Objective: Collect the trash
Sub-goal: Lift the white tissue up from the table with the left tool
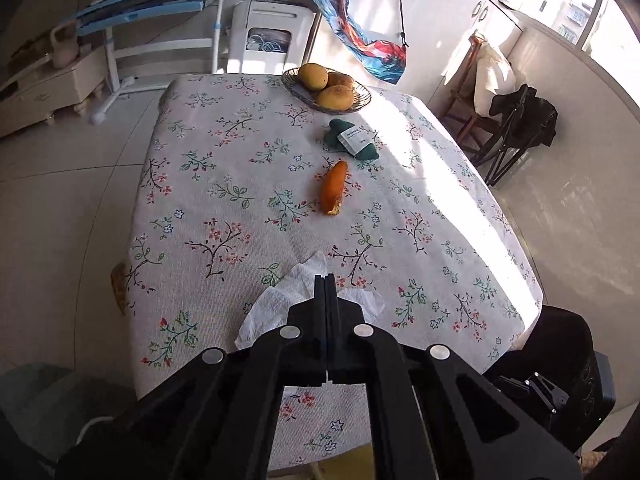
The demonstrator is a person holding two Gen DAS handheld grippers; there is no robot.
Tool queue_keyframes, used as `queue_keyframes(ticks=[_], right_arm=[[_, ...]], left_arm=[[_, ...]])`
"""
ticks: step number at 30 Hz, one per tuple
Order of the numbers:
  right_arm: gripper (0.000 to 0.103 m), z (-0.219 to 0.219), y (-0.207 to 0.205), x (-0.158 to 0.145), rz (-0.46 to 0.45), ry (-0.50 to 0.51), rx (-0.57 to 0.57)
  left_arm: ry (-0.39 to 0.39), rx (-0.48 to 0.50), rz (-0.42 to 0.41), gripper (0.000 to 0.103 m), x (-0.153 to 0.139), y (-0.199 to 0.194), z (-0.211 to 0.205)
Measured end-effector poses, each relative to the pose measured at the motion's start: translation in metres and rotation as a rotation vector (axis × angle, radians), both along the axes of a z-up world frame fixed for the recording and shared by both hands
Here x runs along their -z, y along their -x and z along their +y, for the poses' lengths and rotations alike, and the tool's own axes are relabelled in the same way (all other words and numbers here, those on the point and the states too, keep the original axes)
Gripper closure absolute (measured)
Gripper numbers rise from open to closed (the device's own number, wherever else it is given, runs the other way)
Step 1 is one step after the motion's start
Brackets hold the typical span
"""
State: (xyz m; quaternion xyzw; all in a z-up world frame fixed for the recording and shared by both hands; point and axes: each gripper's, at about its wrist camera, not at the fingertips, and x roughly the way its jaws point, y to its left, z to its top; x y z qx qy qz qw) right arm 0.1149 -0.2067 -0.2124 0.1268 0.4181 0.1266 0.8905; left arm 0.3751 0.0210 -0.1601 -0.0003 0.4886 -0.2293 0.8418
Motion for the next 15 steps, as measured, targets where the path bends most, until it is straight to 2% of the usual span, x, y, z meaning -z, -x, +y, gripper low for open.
queue_keyframes(ticks=[2,4,5,6,8,10,12,15], right_arm=[[0.027,0.0,0.001,0.0,-0.002,-0.001,-0.002],[0.027,0.0,0.001,-0.001,-0.005,-0.001,-0.003],[0.026,0.0,0.002,-0.001,-0.005,-0.002,-0.003],[0.026,0.0,0.001,0.0,-0.003,-0.003,-0.004],[0.026,0.0,0.001,0.0,0.0,-0.004,-0.006],[0.026,0.002,0.001,0.0,0.0,0.0,-0.011],[0.026,0.002,0.001,0.0,-0.001,0.001,-0.011],[0.026,0.0,0.002,0.0,0.001,-0.004,-0.006]], left_arm=[[-0.093,0.035,0.005,0.099,0.012,0.005,-0.006],[-0.167,0.071,0.0,0.085,0.024,0.012,-0.014],[-0.203,0.081,-0.016,0.072,0.028,0.016,-0.019],[-0.234,0.088,-0.037,0.066,0.032,0.019,-0.023],[-0.251,0.101,-0.044,0.065,0.039,0.021,-0.031],[-0.274,0.071,-0.051,0.066,0.046,0.018,-0.034],[-0.213,0.026,-0.013,0.088,0.047,0.01,-0.028],[-0.153,-0.002,-0.003,0.094,0.039,0.006,-0.02]])
